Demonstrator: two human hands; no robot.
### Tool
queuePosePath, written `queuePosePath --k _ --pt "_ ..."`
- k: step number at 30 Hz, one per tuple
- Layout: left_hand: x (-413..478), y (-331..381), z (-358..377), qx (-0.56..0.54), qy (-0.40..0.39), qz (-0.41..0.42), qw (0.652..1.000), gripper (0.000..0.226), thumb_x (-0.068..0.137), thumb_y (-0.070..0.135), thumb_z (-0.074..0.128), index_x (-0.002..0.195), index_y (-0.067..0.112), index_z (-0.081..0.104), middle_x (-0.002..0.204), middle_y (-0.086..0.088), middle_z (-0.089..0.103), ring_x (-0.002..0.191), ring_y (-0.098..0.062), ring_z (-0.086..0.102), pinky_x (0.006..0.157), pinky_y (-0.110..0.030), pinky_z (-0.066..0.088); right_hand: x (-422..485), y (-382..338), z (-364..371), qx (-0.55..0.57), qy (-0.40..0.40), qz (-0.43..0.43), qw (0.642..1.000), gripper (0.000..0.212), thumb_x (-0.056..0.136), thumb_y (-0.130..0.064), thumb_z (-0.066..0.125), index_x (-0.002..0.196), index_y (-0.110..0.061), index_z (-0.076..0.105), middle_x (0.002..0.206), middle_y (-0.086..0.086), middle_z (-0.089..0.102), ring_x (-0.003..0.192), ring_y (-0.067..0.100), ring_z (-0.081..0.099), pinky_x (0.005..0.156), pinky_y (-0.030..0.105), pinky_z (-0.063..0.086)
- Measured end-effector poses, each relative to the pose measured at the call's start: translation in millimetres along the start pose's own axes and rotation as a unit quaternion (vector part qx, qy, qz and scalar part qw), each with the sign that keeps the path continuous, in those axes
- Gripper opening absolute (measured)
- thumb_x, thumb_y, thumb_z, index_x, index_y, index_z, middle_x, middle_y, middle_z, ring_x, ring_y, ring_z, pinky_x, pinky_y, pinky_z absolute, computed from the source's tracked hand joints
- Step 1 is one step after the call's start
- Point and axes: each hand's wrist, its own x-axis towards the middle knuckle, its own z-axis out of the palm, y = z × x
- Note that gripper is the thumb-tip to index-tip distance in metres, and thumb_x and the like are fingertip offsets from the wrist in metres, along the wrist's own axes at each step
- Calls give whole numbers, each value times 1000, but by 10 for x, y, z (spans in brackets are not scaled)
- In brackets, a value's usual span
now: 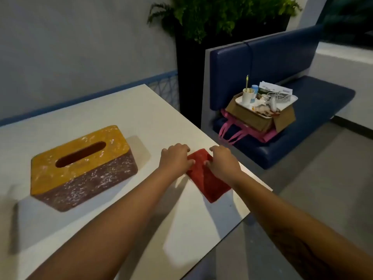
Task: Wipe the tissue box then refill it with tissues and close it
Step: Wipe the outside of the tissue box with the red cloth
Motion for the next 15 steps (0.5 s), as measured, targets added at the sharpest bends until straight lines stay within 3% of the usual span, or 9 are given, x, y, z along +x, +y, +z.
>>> queuePosePath --k 4,8,12,15 --pt "-14 -14 40 15 -17 -7 1000 50 79 42 66 122 19 56 119 -3 59 111 -25 55 90 -38 35 44 -3 8 76 -32 70 994 47 84 -26 68 124 -7 53 125 12 57 109 29 57 89 38 46" --pt "-28 -32 99 7 -15 -21 1000 49 76 43 70 119 21 59 116 -1 62 110 -24 56 87 -36 35 98 -6 -34 157 -84 105 978 30 82 -16 69 110 -8 62 107 10 65 91 25 59 78 33 47" --pt "-51 -24 108 6 -18 -28 999 51 78 44 69 122 21 57 115 -2 62 109 -26 56 86 -36 36 126 -14 -58 229 -102 92 964 14 87 -25 64 97 -17 59 93 3 64 82 21 60 75 32 45" --pt "-49 -46 94 -15 -23 -30 999 55 75 43 71 123 21 53 116 -2 61 111 -27 55 88 -38 37 96 2 -68 281 -82 59 954 12 92 -28 58 100 -19 57 95 3 63 80 20 61 74 33 48"
